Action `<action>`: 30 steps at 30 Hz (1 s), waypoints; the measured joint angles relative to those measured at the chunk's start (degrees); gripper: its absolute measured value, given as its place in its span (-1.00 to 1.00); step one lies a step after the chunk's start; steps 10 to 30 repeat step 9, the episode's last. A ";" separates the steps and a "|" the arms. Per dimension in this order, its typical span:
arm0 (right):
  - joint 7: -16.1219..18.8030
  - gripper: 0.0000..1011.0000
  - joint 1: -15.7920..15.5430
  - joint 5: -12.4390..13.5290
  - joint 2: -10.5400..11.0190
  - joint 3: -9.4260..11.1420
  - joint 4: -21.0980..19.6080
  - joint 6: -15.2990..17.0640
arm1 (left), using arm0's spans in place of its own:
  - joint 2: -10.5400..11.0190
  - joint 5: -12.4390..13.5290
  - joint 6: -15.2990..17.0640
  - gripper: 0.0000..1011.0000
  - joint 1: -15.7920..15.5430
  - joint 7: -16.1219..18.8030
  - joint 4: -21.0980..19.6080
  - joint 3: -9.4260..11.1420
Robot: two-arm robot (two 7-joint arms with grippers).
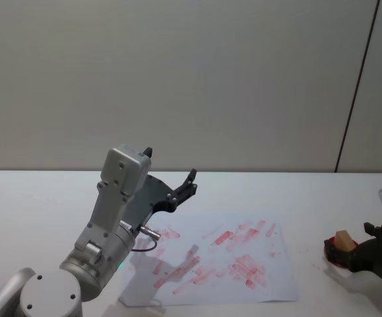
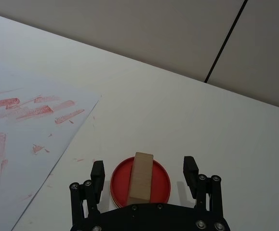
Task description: Use the one hand to pick up the stamp and affix it onto the A4 paper.
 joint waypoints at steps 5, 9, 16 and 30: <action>0.00 0.98 0.00 0.00 0.00 0.00 0.00 0.00 | 0.00 0.00 0.00 0.98 0.00 0.00 0.00 0.00; 0.00 0.98 0.00 0.00 0.00 0.00 0.00 0.00 | 0.00 0.00 0.00 0.98 0.00 0.00 0.00 0.00; 0.00 0.98 0.00 0.00 0.00 0.00 0.00 0.00 | 0.00 0.00 0.00 0.98 0.00 0.00 0.00 0.00; 0.00 0.98 0.00 0.00 0.00 0.00 0.00 0.00 | 0.00 0.00 0.00 0.98 0.00 0.00 0.00 0.00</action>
